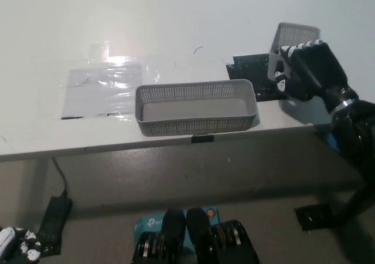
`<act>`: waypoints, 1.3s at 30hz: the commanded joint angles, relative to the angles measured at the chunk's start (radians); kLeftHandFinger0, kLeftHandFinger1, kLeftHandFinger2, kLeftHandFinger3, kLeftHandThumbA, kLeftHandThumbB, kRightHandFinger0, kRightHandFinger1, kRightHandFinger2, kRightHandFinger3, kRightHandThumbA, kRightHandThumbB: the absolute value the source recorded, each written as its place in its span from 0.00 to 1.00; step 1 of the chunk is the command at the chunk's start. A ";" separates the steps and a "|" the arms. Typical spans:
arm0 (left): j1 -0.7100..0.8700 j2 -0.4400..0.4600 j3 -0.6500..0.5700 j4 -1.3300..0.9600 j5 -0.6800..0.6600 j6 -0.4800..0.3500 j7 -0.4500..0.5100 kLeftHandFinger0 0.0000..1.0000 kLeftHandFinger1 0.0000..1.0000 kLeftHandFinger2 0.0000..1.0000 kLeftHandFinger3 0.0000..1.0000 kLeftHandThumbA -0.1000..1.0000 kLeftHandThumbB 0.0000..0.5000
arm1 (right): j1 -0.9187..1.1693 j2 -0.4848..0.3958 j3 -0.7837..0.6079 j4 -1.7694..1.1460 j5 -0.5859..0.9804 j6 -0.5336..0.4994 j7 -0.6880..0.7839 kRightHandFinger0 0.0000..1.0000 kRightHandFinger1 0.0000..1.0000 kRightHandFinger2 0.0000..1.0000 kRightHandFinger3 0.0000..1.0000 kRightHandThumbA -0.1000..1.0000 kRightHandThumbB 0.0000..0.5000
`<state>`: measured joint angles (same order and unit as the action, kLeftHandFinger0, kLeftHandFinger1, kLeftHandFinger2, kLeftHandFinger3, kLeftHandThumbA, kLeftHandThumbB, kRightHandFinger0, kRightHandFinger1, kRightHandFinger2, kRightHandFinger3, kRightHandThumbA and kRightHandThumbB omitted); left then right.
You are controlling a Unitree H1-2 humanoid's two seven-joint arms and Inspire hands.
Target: The robot uses its right hand to pick up the grey box kept on the middle on the desk and place it on top of another box next to it in a right angle
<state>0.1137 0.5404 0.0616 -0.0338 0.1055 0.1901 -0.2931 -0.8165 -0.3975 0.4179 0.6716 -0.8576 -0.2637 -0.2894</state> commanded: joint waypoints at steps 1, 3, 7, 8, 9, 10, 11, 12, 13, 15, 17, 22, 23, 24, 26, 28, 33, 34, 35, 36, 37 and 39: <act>0.008 0.023 0.020 -0.016 -0.006 -0.018 0.007 0.00 0.00 0.00 0.15 0.00 1.00 | -0.089 -0.024 -0.007 -0.064 -0.008 -0.046 -0.033 0.00 0.00 0.20 0.16 0.00 0.61; 0.009 0.021 0.021 -0.015 -0.007 -0.014 0.007 0.00 0.00 0.00 0.13 0.00 1.00 | -0.099 -0.024 0.000 -0.065 -0.024 -0.045 -0.041 0.00 0.00 0.20 0.17 0.00 0.57; 0.014 0.024 0.018 -0.026 0.005 0.001 0.011 0.00 0.00 0.00 0.14 0.00 1.00 | -0.117 -0.016 0.009 -0.092 -0.050 -0.034 -0.039 0.00 0.00 0.22 0.19 0.00 0.57; 0.012 0.026 0.017 -0.023 0.003 -0.003 0.008 0.00 0.00 0.00 0.15 0.00 1.00 | -0.118 -0.012 0.008 -0.101 -0.047 -0.035 -0.037 0.00 0.00 0.23 0.18 0.00 0.57; 0.013 0.026 0.015 -0.030 0.005 0.003 0.006 0.00 0.00 0.00 0.15 0.00 1.00 | -0.116 -0.009 0.008 -0.117 -0.049 -0.037 -0.036 0.00 0.00 0.22 0.17 0.00 0.59; 0.013 0.028 0.012 -0.032 0.012 0.003 0.007 0.00 0.00 0.00 0.15 0.00 1.00 | -0.116 -0.002 0.008 -0.139 -0.048 -0.026 -0.018 0.00 0.00 0.22 0.16 0.00 0.59; 0.013 0.027 0.012 -0.031 0.008 0.004 0.005 0.00 0.00 0.00 0.15 0.00 1.00 | -0.113 0.006 0.006 -0.156 -0.039 -0.027 -0.006 0.00 0.00 0.21 0.16 0.00 0.65; 0.012 0.025 0.012 -0.029 0.007 0.006 0.005 0.00 0.00 0.00 0.15 0.00 1.00 | -0.109 0.013 0.004 -0.172 -0.030 -0.019 0.014 0.00 0.00 0.21 0.17 0.00 0.67; 0.011 0.026 0.010 -0.027 0.008 0.009 0.004 0.00 0.00 0.00 0.15 0.00 1.00 | -0.106 0.019 0.004 -0.186 -0.025 -0.021 0.024 0.00 0.00 0.22 0.18 0.00 0.64; 0.007 0.022 0.011 -0.014 -0.001 -0.005 0.002 0.00 0.00 0.00 0.14 0.00 1.00 | -0.097 0.037 0.011 -0.228 -0.030 -0.003 0.054 0.00 0.00 0.19 0.16 0.00 0.54; 0.003 0.023 0.009 -0.023 0.000 0.008 0.000 0.00 0.00 0.00 0.14 0.00 1.00 | -0.086 0.047 0.007 -0.251 -0.026 0.006 0.071 0.00 0.00 0.19 0.16 0.00 0.58; -0.004 0.026 0.010 -0.012 -0.011 -0.007 -0.007 0.00 0.00 0.00 0.12 0.00 1.00 | -0.015 0.099 0.034 -0.346 -0.030 -0.017 0.095 0.00 0.00 0.19 0.16 0.00 0.53; -0.004 0.027 0.009 -0.010 -0.009 -0.009 -0.006 0.00 0.00 0.00 0.12 0.00 1.00 | -0.010 0.103 0.034 -0.349 -0.027 -0.023 0.093 0.00 0.00 0.18 0.16 0.00 0.52; -0.013 0.029 0.004 -0.002 -0.005 -0.020 -0.006 0.00 0.00 0.00 0.12 0.00 1.00 | 0.003 0.113 0.038 -0.359 -0.024 -0.031 0.089 0.00 0.00 0.18 0.16 0.00 0.50; -0.016 0.028 -0.002 -0.007 0.004 -0.002 -0.006 0.00 0.00 0.00 0.13 0.00 1.00 | 0.018 0.117 0.046 -0.380 -0.039 -0.025 0.092 0.00 0.00 0.20 0.18 0.00 0.49; -0.014 0.028 -0.003 -0.012 0.008 0.000 -0.003 0.00 0.00 0.00 0.14 0.00 1.00 | 0.043 0.134 0.060 -0.404 -0.033 -0.031 0.105 0.00 0.00 0.25 0.22 0.00 0.38; -0.009 0.018 -0.002 -0.017 0.007 0.019 0.003 0.00 0.00 0.00 0.15 0.00 1.00 | 0.067 0.143 0.082 -0.405 -0.048 -0.039 0.104 0.00 0.00 0.29 0.29 0.00 0.51; -0.010 0.017 -0.005 -0.011 0.003 0.008 0.000 0.00 0.00 0.00 0.16 0.00 1.00 | 0.071 0.136 0.086 -0.410 -0.056 -0.033 0.115 0.00 0.00 0.27 0.28 0.00 0.48; -0.012 0.017 -0.005 -0.004 -0.001 0.002 -0.003 0.00 0.00 0.00 0.16 0.00 1.00 | 0.074 0.134 0.087 -0.404 -0.056 -0.032 0.114 0.00 0.00 0.26 0.27 0.00 0.49; -0.013 0.018 -0.006 0.001 -0.004 -0.013 -0.005 0.00 0.00 0.00 0.16 0.00 1.00 | 0.076 0.134 0.087 -0.400 -0.052 -0.030 0.116 0.00 0.00 0.26 0.25 0.00 0.50; -0.014 0.020 -0.006 0.003 -0.006 -0.020 -0.007 0.00 0.00 0.00 0.16 0.00 1.00 | 0.078 0.133 0.086 -0.400 -0.050 -0.028 0.118 0.00 0.00 0.26 0.24 0.00 0.59; -0.016 0.023 -0.010 0.003 0.007 -0.019 -0.002 0.00 0.00 0.00 0.14 0.00 1.00 | 0.088 0.132 0.081 -0.374 -0.038 -0.042 0.101 0.00 0.00 0.25 0.23 0.00 0.53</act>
<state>0.1086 0.5400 0.0513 -0.0277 0.1063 0.1925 -0.2934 -0.7130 -0.2562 0.5129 0.3063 -0.8974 -0.2776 -0.1826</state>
